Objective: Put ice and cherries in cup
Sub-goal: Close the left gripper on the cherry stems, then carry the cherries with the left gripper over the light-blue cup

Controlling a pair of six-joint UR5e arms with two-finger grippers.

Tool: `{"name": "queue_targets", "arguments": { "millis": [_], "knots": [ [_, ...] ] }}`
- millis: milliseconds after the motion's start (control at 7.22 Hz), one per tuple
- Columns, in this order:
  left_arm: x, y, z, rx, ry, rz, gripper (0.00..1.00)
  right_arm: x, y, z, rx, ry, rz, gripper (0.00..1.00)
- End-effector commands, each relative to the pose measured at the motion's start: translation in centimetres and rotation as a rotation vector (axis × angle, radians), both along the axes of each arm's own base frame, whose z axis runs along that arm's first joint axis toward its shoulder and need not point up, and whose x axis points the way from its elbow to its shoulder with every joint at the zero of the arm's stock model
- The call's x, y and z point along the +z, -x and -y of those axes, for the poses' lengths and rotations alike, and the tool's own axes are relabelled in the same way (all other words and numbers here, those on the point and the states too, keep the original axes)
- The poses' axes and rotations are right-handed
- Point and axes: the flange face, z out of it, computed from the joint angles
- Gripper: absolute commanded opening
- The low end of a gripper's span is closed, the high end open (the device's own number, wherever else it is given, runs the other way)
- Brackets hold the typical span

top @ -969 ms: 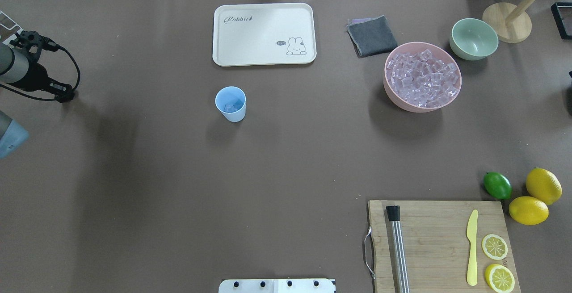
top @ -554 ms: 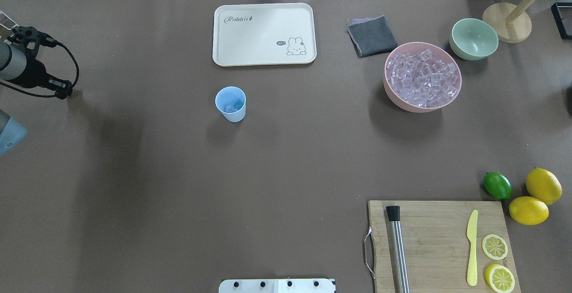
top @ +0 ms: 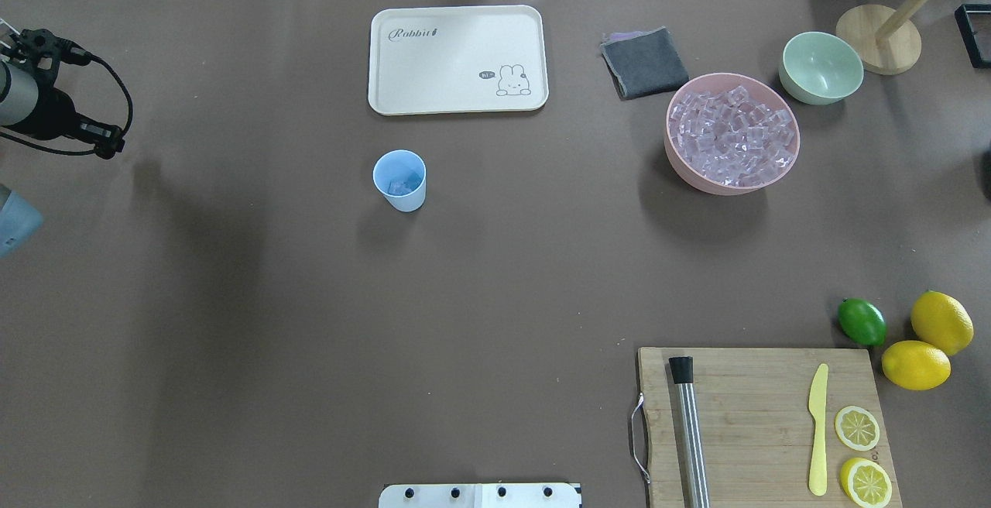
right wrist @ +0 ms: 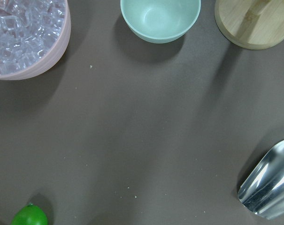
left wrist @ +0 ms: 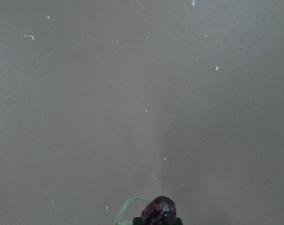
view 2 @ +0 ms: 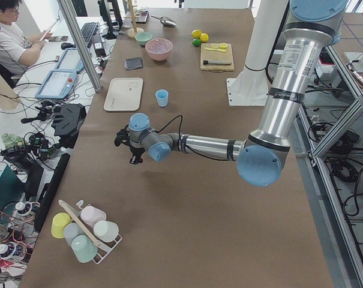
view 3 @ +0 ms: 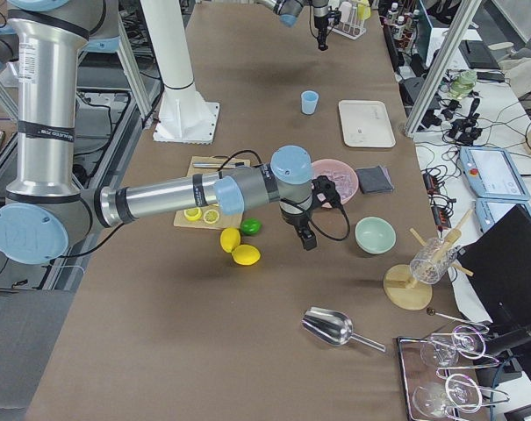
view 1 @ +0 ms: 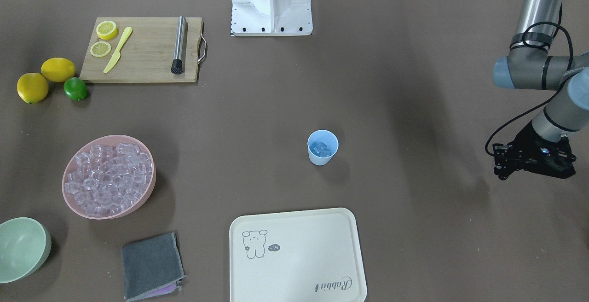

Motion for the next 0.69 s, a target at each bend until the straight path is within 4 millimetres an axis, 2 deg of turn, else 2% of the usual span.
{"name": "queue_targets", "arguments": {
  "millis": [0, 138, 277, 415, 554],
  "knots": [
    [-12.0, -1.4, 1.2, -0.04, 0.073, -0.076, 0.0, 0.6, -0.7, -0.1, 0.008, 0.01, -0.001, 0.98],
    [-16.1, -2.9, 0.6, -0.045, 0.086, -0.1, 0.0, 0.7, -1.1, -0.1, 0.015, 0.013, 0.001, 0.98],
    [-19.5, -5.8, -1.0, -0.038, 0.091, -0.141, 0.0, 0.9, -1.6, 0.1, 0.027, 0.03, 0.0, 0.98],
    [-23.5, -9.6, -2.1, -0.037, 0.116, -0.191, 0.0, 1.0, -2.0, 0.1, 0.036, 0.05, 0.0, 0.98],
    [-26.8, -12.4, -2.9, -0.039, 0.143, -0.231, 0.0, 1.2, -2.0, 0.1, 0.037, 0.067, -0.003, 0.98]
  ]
}}
